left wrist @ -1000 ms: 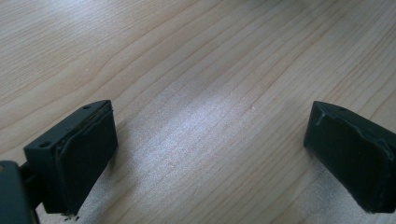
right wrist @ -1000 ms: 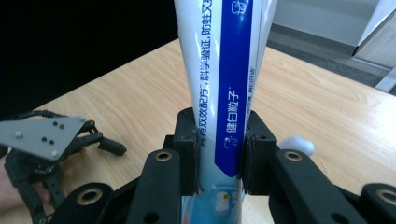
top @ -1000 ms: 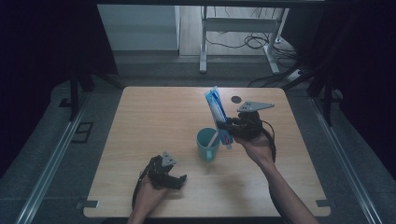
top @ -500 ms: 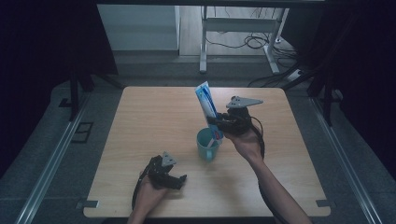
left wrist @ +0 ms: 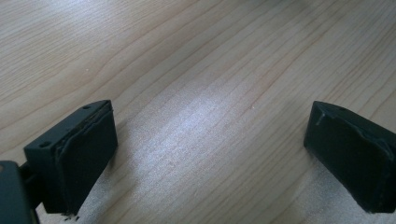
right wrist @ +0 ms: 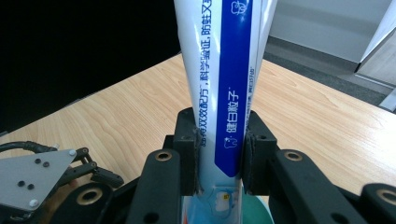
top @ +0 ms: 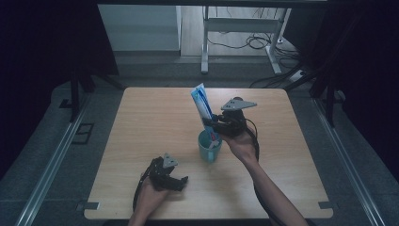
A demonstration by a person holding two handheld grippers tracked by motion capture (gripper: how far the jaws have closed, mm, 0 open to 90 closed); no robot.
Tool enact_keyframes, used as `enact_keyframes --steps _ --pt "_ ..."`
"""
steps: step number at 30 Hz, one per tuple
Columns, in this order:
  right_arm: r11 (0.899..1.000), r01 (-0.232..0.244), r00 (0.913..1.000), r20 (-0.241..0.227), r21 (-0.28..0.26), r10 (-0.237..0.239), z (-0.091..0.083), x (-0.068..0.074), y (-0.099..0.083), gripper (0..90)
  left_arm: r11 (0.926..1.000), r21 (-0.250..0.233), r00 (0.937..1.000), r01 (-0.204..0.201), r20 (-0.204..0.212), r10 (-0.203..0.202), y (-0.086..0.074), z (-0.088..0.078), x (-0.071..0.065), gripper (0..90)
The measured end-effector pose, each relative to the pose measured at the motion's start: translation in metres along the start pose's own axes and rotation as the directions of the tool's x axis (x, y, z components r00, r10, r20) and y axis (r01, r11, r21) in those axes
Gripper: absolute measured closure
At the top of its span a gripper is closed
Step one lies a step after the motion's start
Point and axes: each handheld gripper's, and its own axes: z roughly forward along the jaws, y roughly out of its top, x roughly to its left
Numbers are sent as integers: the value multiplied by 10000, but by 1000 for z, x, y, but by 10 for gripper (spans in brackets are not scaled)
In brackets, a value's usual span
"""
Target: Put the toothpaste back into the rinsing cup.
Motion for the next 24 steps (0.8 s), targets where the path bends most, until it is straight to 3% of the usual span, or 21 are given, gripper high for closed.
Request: enact_keyframes --steps 24 --pt "9999 163 9999 7 -30 -163 21 2 -31 713 10000 36 10000 -26 5 26 0 0 0 27"
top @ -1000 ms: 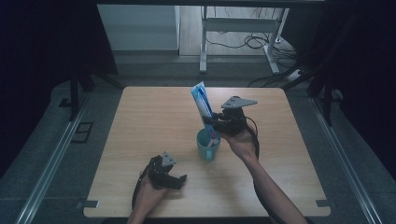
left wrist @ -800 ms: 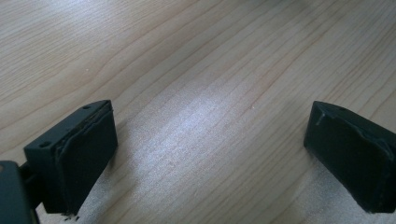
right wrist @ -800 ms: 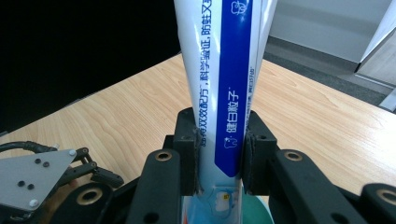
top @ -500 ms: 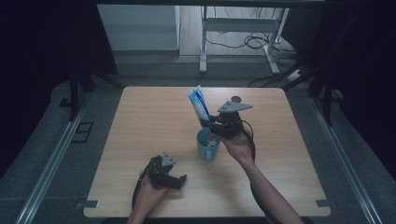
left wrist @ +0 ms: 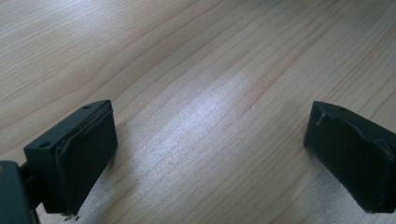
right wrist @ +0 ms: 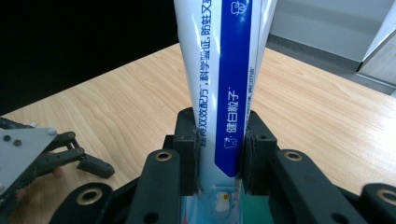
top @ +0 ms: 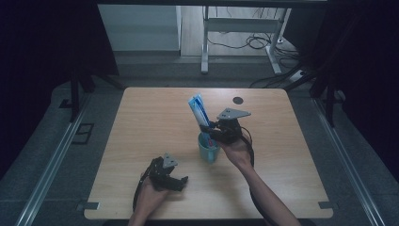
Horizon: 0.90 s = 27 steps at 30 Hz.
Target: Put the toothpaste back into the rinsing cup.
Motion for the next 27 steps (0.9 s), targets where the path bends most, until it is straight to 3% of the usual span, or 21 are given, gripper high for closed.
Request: enact_keyframes --steps 27 --pt "9994 -4 9999 160 350 -1 15 -1 -29 703 10000 -25 10000 11 1 -11 0 0 0 27"
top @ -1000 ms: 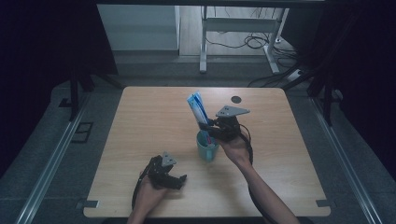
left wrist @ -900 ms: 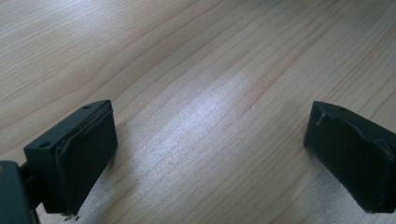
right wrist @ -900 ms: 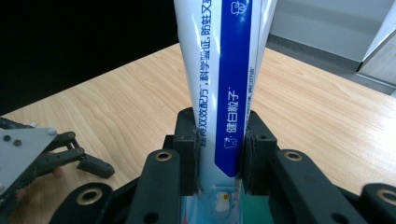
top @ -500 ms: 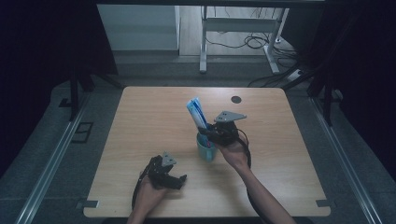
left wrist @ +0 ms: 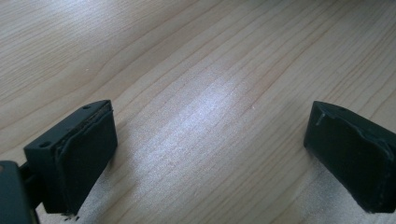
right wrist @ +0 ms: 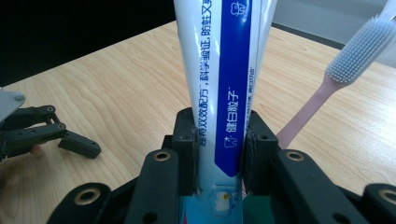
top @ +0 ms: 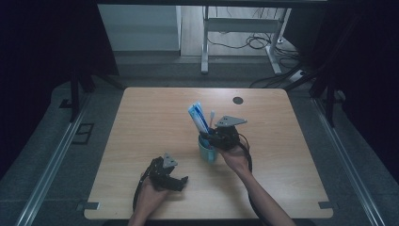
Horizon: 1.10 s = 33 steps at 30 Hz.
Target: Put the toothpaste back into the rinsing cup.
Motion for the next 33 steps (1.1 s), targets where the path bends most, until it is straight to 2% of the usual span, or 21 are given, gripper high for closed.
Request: enact_keyframes --steps 12,25,28,33 --pt "9999 -137 9999 -74 -7 137 2 -1 -4 686 10000 1 10000 -1 0 1 0 0 0 27" --pt "9984 -250 9995 -170 499 259 3 -4 -13 661 10000 12 10000 16 1 -16 0 0 0 27" --pt "9983 -387 9990 -199 433 396 3 -5 -14 665 10000 14 10000 17 0 -17 0 0 0 27" --pt "9981 -360 9991 -217 508 371 3 -5 -14 649 10000 11 10000 17 0 -17 0 0 0 27"
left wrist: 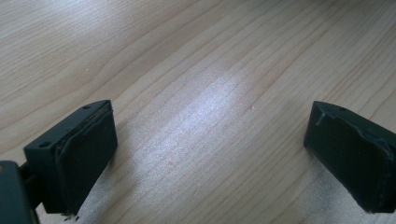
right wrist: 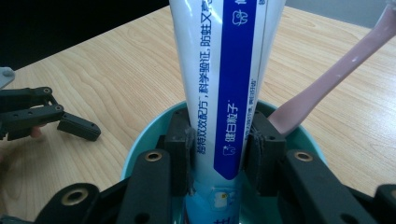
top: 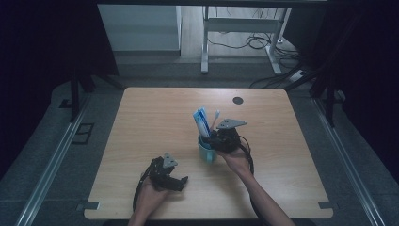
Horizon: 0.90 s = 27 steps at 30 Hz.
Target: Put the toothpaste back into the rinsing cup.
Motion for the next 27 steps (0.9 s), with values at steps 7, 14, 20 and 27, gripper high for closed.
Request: enact_keyframes --steps 7,14,20,27 --pt "9999 -110 9999 -98 27 110 -1 -1 3 607 10000 0 10000 0 0 0 0 0 0 27" --pt "9999 57 10000 -42 120 -57 -5 1 7 558 10000 -1 10000 4 -1 -4 0 0 0 27" --pt "9993 235 9997 -76 304 -233 -6 3 10 509 10000 -9 10000 6 -4 -6 0 0 0 27" --pt "9977 429 9991 -15 524 -429 -8 5 13 445 10000 -12 10000 6 3 -6 0 0 0 27"
